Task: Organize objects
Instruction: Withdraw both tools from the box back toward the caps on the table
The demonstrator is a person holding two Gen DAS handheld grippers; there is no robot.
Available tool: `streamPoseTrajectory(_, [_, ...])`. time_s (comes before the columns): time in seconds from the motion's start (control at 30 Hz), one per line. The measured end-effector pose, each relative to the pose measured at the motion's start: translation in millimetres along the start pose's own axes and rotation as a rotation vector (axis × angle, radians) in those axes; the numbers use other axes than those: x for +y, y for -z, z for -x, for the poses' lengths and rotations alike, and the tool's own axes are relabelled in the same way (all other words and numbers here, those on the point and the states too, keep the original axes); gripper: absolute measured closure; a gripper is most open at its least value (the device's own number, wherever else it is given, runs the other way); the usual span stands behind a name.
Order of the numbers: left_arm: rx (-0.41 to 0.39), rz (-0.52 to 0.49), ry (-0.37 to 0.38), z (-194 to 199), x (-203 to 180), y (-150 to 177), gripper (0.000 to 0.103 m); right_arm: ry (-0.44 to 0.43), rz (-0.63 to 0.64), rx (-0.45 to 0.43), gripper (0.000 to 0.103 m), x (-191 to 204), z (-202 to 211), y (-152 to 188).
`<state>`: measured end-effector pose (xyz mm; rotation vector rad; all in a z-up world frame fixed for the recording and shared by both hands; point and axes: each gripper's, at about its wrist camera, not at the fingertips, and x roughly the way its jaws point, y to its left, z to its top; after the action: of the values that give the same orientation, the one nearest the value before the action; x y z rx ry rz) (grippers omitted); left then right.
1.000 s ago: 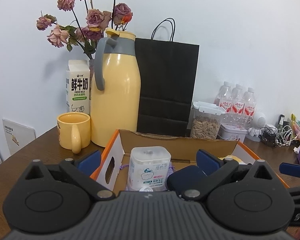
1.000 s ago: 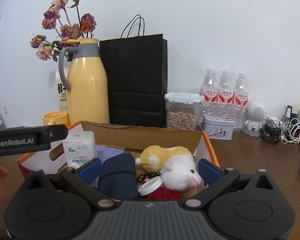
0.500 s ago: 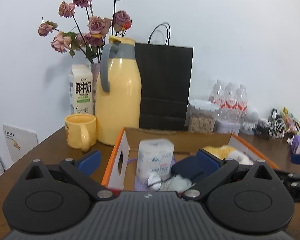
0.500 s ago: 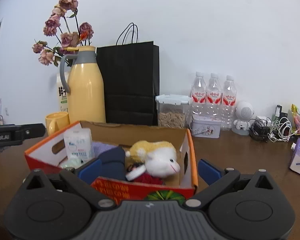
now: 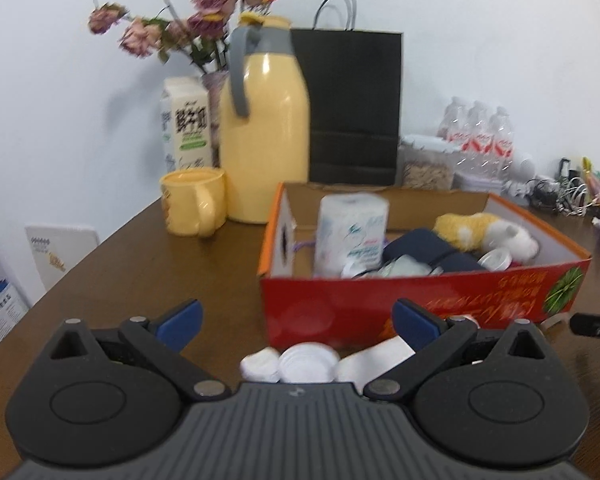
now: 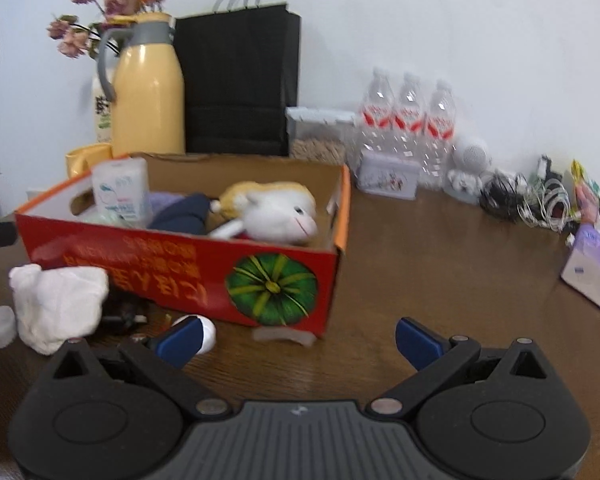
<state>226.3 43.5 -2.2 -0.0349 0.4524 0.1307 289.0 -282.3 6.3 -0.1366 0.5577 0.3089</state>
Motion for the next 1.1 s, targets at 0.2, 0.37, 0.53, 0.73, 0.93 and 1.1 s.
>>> streamPoseTrajectory(0.2, [0.031,0.037,-0.02,-3,11,2,0.0,-0.029,-0.055,0.075,0.04,-4,-22,3])
streamPoseTrajectory(0.37, [0.027,0.024,-0.009,-1,8,3,0.0,-0.027,-0.092,0.071,0.062,-3,-29,1])
streamPoseTrajectory(0.53, [0.029,0.02,-0.01,0,5,4,0.0,-0.006,-0.095,0.076,0.069,0,-36,0])
streamPoseTrajectory(0.73, [0.038,0.022,-0.022,-1,0,5,0.0,0.004,-0.09,0.064,0.099,-1,-36,0])
streamPoseTrajectory(0.93, [0.042,0.024,-0.025,-1,0,6,0.0,-0.016,-0.102,-0.01,0.1,-5,-22,-1])
streamPoseTrajectory(1.1, [0.043,0.028,-0.022,-1,3,6,0.0,-0.038,-0.119,-0.072,0.1,-7,-3,-1])
